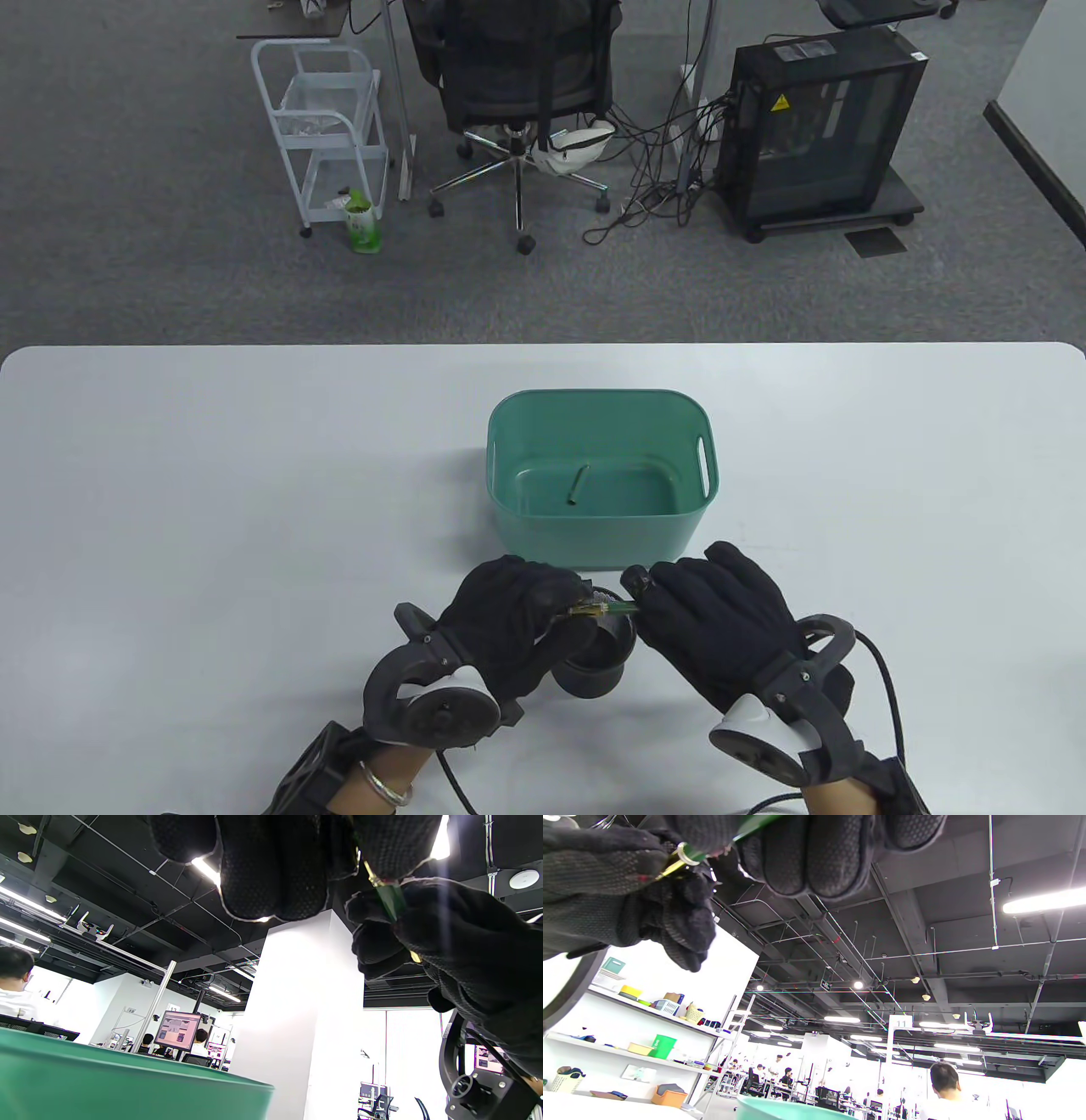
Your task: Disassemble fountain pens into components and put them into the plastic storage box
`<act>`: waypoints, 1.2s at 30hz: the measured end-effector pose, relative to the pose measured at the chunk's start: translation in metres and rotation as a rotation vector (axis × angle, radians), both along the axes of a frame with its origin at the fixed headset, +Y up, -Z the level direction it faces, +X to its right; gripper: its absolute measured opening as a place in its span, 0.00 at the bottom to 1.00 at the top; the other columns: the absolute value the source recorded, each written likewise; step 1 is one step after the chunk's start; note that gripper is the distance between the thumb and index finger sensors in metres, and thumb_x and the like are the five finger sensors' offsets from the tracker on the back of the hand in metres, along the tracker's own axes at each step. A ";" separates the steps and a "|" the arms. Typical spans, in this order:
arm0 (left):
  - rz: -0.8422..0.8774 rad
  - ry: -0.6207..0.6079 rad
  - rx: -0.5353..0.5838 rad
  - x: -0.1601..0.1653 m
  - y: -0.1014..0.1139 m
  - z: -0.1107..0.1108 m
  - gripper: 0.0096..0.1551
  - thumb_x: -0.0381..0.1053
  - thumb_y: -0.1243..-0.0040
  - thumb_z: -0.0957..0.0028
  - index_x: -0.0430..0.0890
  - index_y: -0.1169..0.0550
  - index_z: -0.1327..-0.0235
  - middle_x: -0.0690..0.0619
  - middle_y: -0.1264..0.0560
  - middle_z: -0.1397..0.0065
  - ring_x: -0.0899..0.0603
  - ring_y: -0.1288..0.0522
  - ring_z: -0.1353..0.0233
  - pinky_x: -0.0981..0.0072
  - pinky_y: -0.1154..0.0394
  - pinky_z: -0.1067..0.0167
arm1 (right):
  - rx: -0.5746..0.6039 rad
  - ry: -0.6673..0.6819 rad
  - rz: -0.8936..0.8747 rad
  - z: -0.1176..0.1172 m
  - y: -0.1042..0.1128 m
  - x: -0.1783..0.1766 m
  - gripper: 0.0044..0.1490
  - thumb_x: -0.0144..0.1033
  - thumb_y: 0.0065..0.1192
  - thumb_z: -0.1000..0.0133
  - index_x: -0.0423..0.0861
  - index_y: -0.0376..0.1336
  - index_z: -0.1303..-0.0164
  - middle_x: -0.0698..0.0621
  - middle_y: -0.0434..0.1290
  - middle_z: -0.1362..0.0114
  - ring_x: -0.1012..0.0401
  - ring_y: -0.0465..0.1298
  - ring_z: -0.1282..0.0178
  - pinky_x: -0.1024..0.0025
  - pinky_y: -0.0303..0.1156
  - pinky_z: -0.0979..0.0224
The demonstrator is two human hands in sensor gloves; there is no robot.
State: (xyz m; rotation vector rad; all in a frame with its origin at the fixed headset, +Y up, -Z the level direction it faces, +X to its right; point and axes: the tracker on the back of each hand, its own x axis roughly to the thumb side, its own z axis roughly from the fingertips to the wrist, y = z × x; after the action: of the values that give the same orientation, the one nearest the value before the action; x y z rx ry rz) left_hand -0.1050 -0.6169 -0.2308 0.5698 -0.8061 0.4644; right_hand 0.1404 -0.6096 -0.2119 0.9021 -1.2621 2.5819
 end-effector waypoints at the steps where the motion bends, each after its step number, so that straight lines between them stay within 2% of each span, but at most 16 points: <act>1: -0.002 0.001 -0.001 0.000 0.000 0.000 0.24 0.60 0.43 0.31 0.43 0.24 0.35 0.50 0.17 0.36 0.45 0.19 0.37 0.47 0.30 0.29 | 0.000 0.000 0.001 0.000 0.000 0.000 0.27 0.55 0.56 0.41 0.60 0.70 0.34 0.59 0.75 0.34 0.65 0.76 0.36 0.56 0.65 0.20; 9: 0.010 -0.014 -0.004 -0.001 -0.001 -0.001 0.24 0.61 0.48 0.30 0.43 0.21 0.40 0.50 0.15 0.42 0.45 0.17 0.41 0.48 0.28 0.32 | -0.003 0.008 0.003 0.000 0.000 -0.001 0.27 0.55 0.56 0.41 0.60 0.70 0.34 0.59 0.75 0.34 0.65 0.76 0.36 0.56 0.65 0.20; 24: 0.039 -0.041 -0.024 -0.003 0.000 -0.004 0.30 0.62 0.56 0.30 0.43 0.13 0.61 0.53 0.10 0.61 0.48 0.13 0.58 0.51 0.22 0.45 | -0.008 0.019 0.009 0.001 -0.001 -0.003 0.27 0.55 0.56 0.41 0.60 0.69 0.34 0.59 0.75 0.34 0.64 0.76 0.36 0.56 0.65 0.20; 29: 0.048 -0.044 -0.021 -0.004 0.000 -0.004 0.31 0.63 0.57 0.31 0.44 0.12 0.64 0.54 0.10 0.64 0.48 0.13 0.61 0.52 0.21 0.47 | -0.008 0.022 0.009 0.001 -0.002 -0.004 0.27 0.55 0.56 0.41 0.60 0.69 0.34 0.59 0.75 0.34 0.64 0.76 0.36 0.56 0.65 0.20; 31: 0.048 -0.041 -0.023 -0.004 0.000 -0.004 0.32 0.63 0.57 0.30 0.43 0.13 0.61 0.53 0.10 0.62 0.47 0.13 0.59 0.51 0.22 0.45 | -0.007 0.022 0.009 0.001 -0.002 -0.004 0.27 0.55 0.56 0.41 0.60 0.69 0.34 0.59 0.75 0.34 0.64 0.76 0.36 0.56 0.65 0.20; 36: 0.038 -0.035 -0.019 -0.005 -0.001 -0.003 0.35 0.68 0.55 0.31 0.42 0.22 0.33 0.48 0.15 0.40 0.42 0.18 0.40 0.46 0.28 0.33 | -0.006 0.018 0.008 0.001 -0.001 -0.004 0.27 0.55 0.56 0.41 0.60 0.69 0.34 0.59 0.75 0.34 0.64 0.76 0.36 0.56 0.65 0.20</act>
State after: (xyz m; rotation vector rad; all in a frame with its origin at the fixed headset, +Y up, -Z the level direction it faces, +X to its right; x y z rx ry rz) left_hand -0.1096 -0.6180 -0.2341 0.5612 -0.8241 0.5176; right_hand 0.1368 -0.6111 -0.2106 0.9296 -1.2485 2.5759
